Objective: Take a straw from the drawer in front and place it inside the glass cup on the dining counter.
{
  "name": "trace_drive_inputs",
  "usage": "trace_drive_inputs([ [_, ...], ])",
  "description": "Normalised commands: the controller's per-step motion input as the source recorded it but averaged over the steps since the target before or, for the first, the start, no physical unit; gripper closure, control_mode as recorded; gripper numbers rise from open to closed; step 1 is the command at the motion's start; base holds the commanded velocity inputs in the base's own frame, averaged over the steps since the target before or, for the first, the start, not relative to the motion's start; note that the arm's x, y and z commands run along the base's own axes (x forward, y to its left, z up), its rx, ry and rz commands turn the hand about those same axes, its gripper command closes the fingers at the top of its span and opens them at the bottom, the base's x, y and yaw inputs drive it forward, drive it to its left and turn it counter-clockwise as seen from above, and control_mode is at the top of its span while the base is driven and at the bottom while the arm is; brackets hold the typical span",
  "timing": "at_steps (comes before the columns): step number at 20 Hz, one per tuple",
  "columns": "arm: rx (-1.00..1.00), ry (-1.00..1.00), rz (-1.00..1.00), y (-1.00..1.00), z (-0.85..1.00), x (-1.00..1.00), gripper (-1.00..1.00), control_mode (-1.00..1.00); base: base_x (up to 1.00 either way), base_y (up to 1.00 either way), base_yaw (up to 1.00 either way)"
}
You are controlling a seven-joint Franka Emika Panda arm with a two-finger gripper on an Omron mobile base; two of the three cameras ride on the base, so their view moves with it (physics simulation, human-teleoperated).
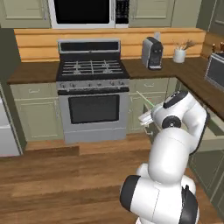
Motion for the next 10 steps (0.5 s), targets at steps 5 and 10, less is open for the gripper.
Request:
trace_drive_inputs([
  [5, 0.0, 0.0, 0.0, 0.0, 0.0, 0.0, 1.0, 1.0, -0.03, 0.97, 0.71],
  [10, 0.0, 0.0, 0.0, 0.0, 0.0, 0.0, 1.0, 1.0, 0.01, 0.96, 0.63],
])
